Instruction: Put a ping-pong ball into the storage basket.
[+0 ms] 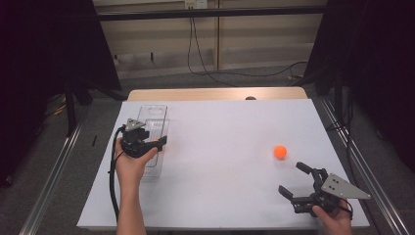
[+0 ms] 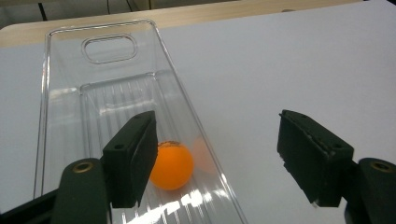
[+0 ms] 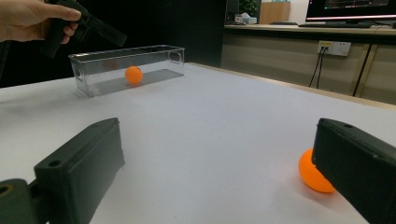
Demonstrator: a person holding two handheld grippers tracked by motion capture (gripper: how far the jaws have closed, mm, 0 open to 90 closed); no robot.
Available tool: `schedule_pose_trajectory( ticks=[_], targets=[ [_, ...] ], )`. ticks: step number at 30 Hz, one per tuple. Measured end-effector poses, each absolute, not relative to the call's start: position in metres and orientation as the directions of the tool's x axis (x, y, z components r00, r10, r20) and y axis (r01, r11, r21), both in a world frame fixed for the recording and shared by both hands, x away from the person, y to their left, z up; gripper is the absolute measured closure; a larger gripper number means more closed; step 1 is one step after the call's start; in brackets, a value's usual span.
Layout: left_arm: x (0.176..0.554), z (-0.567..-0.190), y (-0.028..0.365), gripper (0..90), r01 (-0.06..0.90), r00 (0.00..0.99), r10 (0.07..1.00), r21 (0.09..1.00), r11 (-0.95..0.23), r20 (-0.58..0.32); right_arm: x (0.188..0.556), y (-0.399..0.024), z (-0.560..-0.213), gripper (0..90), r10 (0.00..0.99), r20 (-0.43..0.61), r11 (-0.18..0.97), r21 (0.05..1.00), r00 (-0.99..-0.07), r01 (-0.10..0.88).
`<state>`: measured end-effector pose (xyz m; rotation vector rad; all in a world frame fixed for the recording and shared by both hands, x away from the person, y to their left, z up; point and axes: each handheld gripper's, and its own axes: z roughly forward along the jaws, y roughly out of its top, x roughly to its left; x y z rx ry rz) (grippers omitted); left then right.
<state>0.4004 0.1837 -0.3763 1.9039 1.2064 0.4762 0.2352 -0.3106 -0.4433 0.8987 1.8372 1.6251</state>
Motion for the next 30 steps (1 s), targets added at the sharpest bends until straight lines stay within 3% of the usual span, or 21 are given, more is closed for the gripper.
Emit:
schedule_pose_trajectory(
  ticks=[30],
  targets=[
    [0.399,-0.371,0.151,16.6,0.556,0.547,0.826,0.796,-0.237,-0.136,0.236,-0.311,-0.444,1.9,0.764,0.041,0.064,0.988,-0.644,0.14]
  ],
)
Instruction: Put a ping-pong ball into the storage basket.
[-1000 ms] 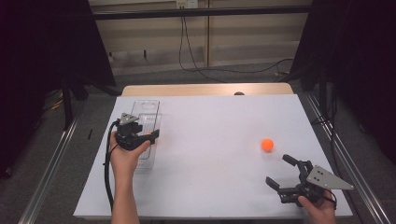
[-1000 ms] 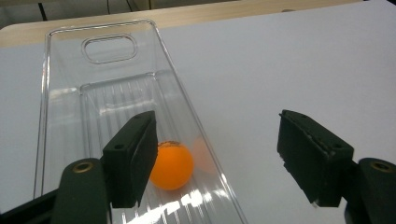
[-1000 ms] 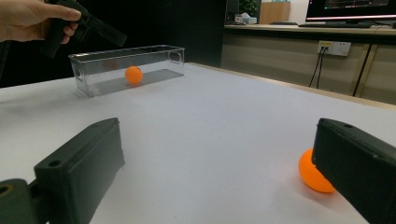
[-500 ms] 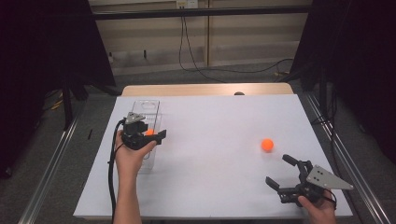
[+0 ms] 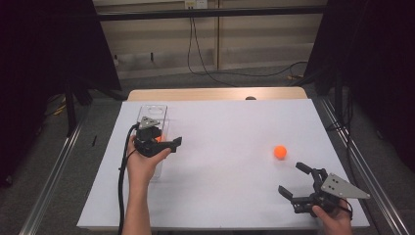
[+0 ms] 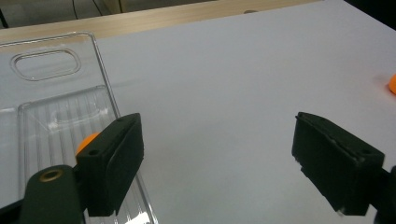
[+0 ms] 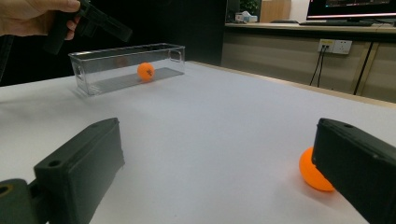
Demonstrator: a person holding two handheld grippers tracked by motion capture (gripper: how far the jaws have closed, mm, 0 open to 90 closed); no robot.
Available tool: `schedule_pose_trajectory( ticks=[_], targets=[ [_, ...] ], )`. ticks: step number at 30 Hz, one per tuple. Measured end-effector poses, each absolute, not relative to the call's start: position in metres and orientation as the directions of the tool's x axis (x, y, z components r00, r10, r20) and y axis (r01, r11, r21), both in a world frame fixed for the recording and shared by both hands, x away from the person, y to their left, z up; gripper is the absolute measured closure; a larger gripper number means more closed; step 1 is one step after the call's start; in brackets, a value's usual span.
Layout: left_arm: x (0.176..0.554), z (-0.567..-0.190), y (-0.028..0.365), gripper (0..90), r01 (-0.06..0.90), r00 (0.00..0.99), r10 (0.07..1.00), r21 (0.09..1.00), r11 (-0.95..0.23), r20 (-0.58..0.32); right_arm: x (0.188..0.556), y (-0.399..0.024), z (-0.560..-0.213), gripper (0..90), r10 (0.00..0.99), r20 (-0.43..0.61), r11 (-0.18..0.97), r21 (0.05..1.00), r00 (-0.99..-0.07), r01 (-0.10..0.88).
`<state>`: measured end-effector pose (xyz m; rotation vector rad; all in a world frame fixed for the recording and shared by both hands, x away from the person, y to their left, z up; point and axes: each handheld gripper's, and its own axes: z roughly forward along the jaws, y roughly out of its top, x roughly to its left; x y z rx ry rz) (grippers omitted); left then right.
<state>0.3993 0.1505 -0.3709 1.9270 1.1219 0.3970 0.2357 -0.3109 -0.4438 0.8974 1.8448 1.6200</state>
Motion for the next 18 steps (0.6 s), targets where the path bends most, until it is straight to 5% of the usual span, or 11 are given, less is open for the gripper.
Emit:
schedule_pose_trajectory(
  ticks=[18],
  targets=[
    [0.4,-0.373,0.131,14.0,0.543,0.595,0.791,0.797,-0.265,-0.142,0.236,-0.311,-0.444,1.8,0.764,0.039,0.07,0.987,-0.644,0.143]
  ],
)
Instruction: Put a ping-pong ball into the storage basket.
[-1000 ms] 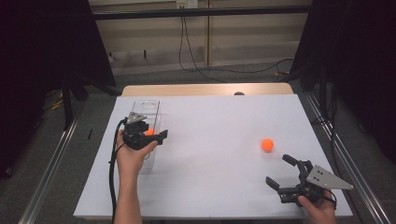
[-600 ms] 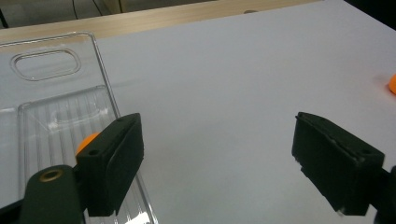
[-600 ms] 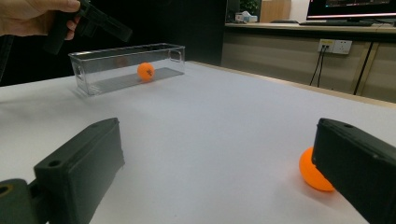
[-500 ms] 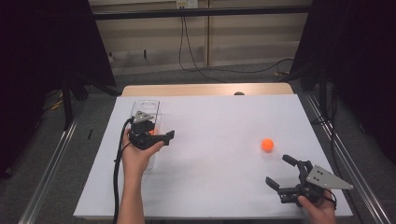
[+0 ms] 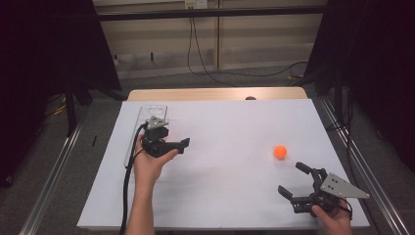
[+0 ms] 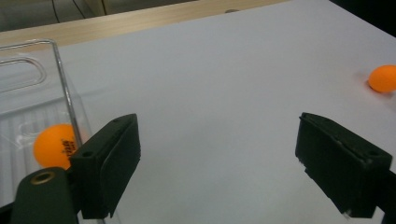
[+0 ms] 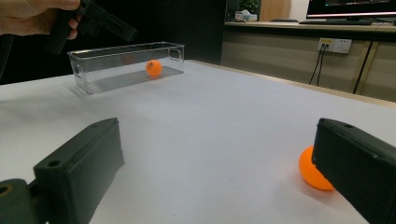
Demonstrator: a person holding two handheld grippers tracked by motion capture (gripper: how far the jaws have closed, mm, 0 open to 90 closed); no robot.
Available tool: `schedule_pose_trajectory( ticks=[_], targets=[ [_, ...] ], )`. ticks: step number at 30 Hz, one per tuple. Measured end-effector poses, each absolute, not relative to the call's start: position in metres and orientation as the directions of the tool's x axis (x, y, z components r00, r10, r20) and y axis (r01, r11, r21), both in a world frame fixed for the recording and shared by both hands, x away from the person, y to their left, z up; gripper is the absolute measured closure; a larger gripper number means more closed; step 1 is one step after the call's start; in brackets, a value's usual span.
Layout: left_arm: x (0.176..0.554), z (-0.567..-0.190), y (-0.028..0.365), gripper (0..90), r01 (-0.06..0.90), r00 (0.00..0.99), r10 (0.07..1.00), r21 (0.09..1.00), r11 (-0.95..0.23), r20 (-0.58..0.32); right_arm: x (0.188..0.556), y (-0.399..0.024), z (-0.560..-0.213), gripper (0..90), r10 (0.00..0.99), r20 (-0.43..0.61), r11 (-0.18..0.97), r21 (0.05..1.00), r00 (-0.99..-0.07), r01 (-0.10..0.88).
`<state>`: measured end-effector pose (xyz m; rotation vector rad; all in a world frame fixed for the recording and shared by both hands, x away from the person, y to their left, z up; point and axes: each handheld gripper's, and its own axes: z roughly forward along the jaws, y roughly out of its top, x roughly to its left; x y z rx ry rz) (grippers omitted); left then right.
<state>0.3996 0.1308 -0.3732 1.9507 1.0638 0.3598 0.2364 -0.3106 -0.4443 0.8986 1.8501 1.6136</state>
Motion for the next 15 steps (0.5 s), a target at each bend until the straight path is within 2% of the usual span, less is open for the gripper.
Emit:
schedule_pose_trajectory(
  ticks=[15],
  targets=[
    [0.4,-0.378,0.114,12.4,0.537,0.624,0.768,0.793,-0.287,-0.145,0.236,-0.311,-0.444,1.7,0.764,0.043,0.07,0.986,-0.644,0.148]
  ],
)
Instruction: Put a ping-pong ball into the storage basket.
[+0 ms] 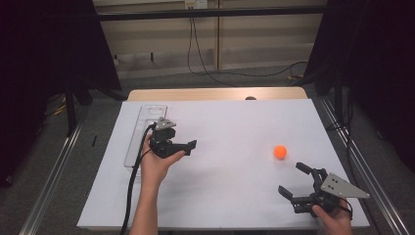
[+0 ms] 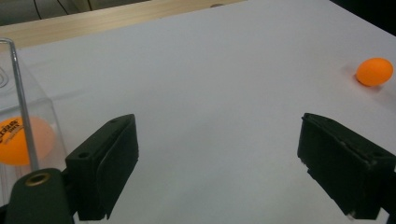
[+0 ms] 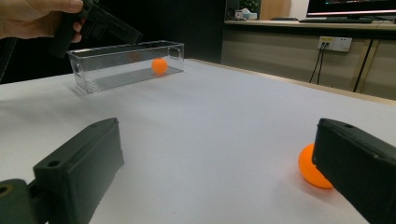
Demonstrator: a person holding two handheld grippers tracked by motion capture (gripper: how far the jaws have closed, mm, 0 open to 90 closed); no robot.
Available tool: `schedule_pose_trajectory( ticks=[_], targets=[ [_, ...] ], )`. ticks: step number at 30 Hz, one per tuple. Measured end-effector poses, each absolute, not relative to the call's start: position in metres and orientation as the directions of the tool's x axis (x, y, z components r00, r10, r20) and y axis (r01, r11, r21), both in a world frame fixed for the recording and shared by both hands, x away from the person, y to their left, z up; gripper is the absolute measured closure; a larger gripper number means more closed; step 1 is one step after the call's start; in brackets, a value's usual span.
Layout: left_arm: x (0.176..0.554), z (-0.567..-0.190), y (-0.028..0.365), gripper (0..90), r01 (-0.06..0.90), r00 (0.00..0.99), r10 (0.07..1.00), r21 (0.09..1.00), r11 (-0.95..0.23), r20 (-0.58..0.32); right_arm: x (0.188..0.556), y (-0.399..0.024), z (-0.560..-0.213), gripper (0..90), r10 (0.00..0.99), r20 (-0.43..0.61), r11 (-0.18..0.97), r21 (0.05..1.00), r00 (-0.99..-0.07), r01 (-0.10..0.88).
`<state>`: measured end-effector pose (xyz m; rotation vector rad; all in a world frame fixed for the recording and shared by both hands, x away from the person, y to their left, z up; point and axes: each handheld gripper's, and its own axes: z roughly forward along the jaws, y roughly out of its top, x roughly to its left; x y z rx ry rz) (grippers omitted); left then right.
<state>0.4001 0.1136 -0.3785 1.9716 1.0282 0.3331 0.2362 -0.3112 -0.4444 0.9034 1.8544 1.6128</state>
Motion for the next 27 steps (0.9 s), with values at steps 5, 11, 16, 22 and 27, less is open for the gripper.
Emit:
schedule_pose_trajectory(
  ticks=[5,11,16,22,27],
  targets=[
    [0.4,-0.379,0.109,11.3,0.524,0.643,0.754,0.796,-0.304,-0.135,0.236,-0.311,-0.444,1.4,0.766,0.047,0.067,0.986,-0.641,0.152],
    [0.4,-0.38,0.104,10.7,0.522,0.65,0.747,0.797,-0.304,-0.14,0.236,-0.312,-0.444,1.3,0.765,0.047,0.066,0.986,-0.643,0.151],
    [0.4,-0.382,0.097,10.4,0.518,0.66,0.738,0.798,-0.309,-0.142,0.236,-0.312,-0.444,1.3,0.765,0.046,0.067,0.986,-0.643,0.151],
    [0.4,-0.383,0.093,10.3,0.513,0.667,0.732,0.798,-0.315,-0.14,0.236,-0.312,-0.444,1.3,0.765,0.046,0.067,0.986,-0.642,0.151],
    [0.4,-0.384,0.09,10.2,0.511,0.673,0.726,0.799,-0.317,-0.142,0.236,-0.312,-0.444,1.3,0.766,0.049,0.064,0.986,-0.641,0.151]
  ],
)
